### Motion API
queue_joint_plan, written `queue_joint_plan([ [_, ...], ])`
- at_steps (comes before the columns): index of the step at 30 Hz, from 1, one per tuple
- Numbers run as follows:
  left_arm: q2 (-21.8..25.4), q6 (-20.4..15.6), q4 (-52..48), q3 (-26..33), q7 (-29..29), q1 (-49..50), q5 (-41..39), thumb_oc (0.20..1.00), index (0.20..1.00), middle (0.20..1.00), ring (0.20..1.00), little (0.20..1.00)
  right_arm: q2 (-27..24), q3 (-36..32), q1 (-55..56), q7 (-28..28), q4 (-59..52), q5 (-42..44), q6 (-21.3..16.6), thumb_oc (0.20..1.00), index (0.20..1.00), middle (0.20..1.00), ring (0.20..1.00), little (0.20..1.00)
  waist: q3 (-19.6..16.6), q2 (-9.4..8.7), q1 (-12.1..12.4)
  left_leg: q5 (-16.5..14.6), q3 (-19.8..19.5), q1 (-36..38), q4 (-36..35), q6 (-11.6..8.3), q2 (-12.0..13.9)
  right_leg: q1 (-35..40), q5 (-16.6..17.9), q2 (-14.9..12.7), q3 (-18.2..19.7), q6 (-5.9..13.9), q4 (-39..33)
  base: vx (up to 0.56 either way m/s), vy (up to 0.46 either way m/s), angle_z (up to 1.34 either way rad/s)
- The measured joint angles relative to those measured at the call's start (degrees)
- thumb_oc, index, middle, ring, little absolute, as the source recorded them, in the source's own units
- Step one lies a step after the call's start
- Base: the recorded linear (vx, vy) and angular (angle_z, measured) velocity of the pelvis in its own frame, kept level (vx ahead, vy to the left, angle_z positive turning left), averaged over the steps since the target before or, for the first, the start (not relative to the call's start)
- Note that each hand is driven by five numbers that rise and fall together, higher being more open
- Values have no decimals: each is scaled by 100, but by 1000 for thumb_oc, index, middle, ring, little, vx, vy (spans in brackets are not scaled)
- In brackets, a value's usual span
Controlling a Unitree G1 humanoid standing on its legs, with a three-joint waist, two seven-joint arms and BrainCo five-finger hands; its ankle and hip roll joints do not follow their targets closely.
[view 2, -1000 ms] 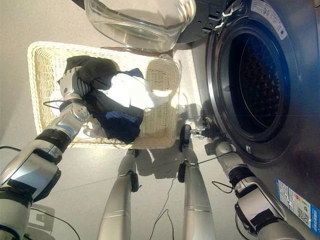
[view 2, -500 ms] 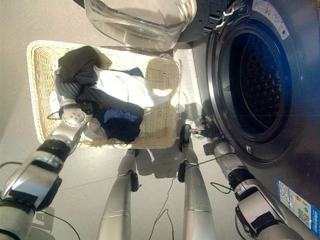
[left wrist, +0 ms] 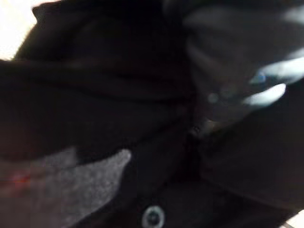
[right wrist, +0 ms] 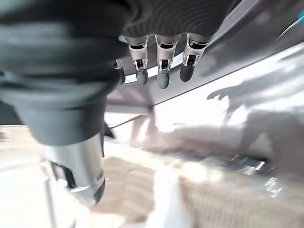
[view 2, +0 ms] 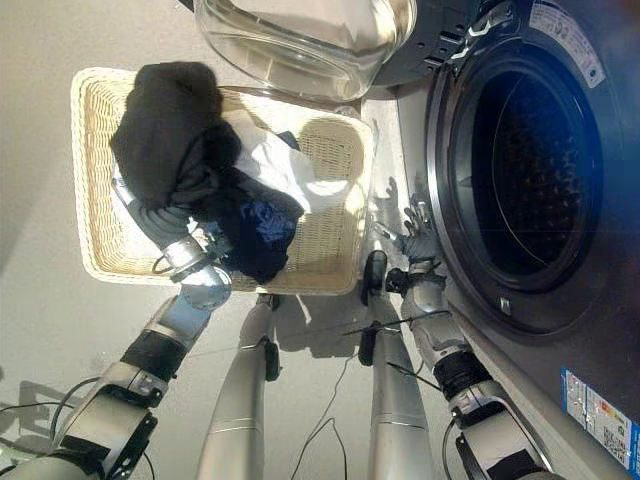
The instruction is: Put the clothes into the washing machine.
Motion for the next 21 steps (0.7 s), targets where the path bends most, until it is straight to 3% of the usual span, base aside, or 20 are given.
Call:
queue_joint_plan([
  [6,104,367,-839,-123,-622,40,749,200,200,200,200,200,235,-24,287,270,-1313,-38,-56,1000,1000,1000,1000,1000,0,0,80,1,1,1,98,-39,-9,5,3,-11,-1,-29,73,0,0,0],
  [10,108,393,-1048,-163,-1018,108,794,200,200,200,200,200,350,36,340,620,-1637,-26,-34,1000,1000,1000,1000,1000,0,0,130,-20,-10,26,147,-15,-13,28,-27,-17,2,-12,138,0,0,0],
  [13,99,398,-1150,-311,-1497,264,836,200,200,200,200,200,378,241,428,1146,-1798,91,41,1000,1000,1000,1000,1000,0,1,129,-39,-16,93,179,-15,-25,93,-39,-33,5,-11,172,0,0,0],
  [20,331,628,-1269,-950,-3262,185,531,200,200,200,200,200,244,593,432,2740,-2044,1600,774,1000,1000,1000,1000,1000,0,1,128,-37,-29,92,178,-14,-38,102,-36,-45,-4,-2,165,0,0,0],
  [21,331,628,-1269,-950,-3262,185,531,200,200,200,200,200,244,593,432,2740,-2044,1600,774,1000,1000,1000,1000,1000,0,1,128,-37,-29,92,178,-14,-38,102,-36,-45,-4,-2,165,0,0,0],
])
